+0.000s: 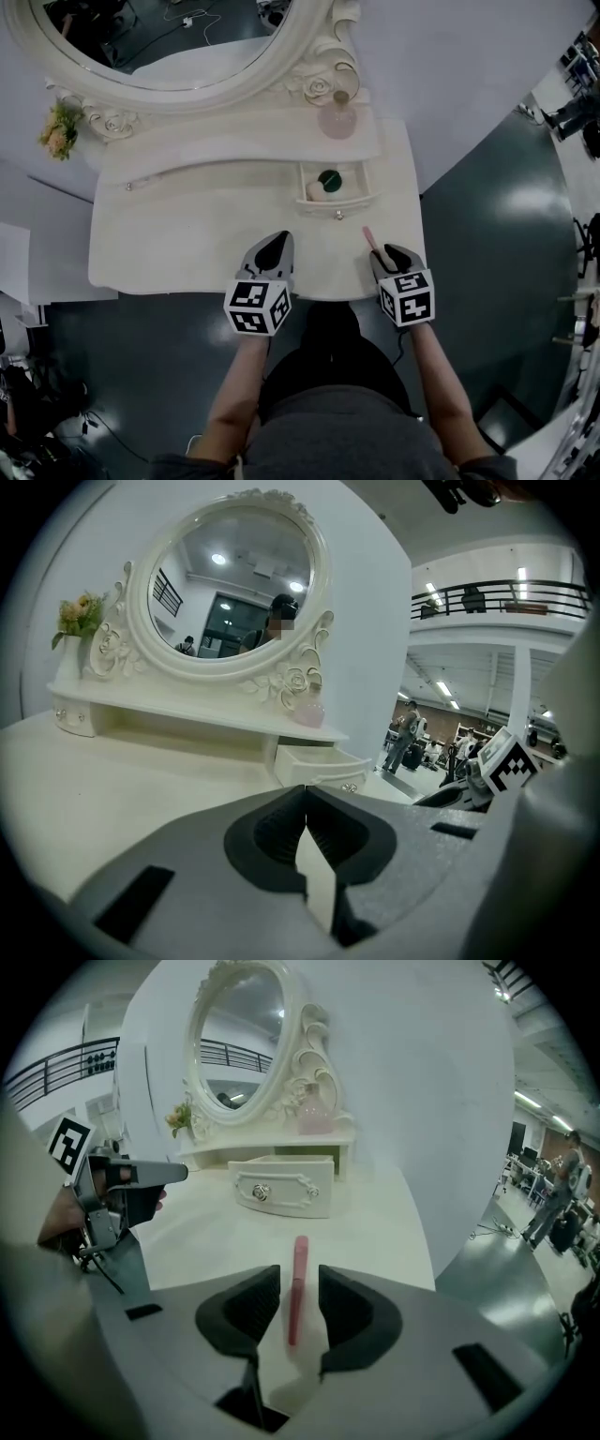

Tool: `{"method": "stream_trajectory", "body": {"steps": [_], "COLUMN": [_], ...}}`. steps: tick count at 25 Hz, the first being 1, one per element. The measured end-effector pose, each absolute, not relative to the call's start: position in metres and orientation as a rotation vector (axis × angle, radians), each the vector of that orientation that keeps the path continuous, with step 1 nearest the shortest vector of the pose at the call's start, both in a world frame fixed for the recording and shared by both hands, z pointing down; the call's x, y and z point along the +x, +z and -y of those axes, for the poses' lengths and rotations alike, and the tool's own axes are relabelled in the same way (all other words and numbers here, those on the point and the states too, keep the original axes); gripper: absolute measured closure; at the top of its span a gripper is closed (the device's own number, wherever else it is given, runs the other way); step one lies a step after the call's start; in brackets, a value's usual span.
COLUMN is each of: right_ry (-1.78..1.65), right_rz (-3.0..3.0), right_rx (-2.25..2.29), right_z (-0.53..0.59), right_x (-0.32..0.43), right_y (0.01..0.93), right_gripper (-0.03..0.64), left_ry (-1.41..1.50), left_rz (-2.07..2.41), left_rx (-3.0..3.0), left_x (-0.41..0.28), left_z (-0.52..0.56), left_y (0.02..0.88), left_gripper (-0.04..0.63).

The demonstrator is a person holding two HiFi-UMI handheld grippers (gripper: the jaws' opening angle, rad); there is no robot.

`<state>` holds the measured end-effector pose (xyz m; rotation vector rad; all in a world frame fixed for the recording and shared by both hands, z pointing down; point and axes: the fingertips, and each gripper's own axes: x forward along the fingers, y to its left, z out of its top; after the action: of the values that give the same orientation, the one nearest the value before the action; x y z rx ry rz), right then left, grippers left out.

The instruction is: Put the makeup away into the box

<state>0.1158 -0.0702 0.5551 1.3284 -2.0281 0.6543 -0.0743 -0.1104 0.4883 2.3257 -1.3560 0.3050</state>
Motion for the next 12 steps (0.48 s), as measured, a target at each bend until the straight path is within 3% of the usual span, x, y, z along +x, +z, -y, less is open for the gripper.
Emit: {"method": "stream_trajectory", "body": {"steps": [12], "right_ry": [0.665], "right_rz": [1.984], "right_rx": [1.248], "right_z": [0.073], "right_x": [0.115], "right_y": [0.57], "right_gripper": [0.499], "left_ry": [0.318], "left_rz": [1.379], "left_rx": [2.279], "left_x": [-0.077], "left_z": [0.118], "left_y": [0.499], "left_gripper": [0.589]}}
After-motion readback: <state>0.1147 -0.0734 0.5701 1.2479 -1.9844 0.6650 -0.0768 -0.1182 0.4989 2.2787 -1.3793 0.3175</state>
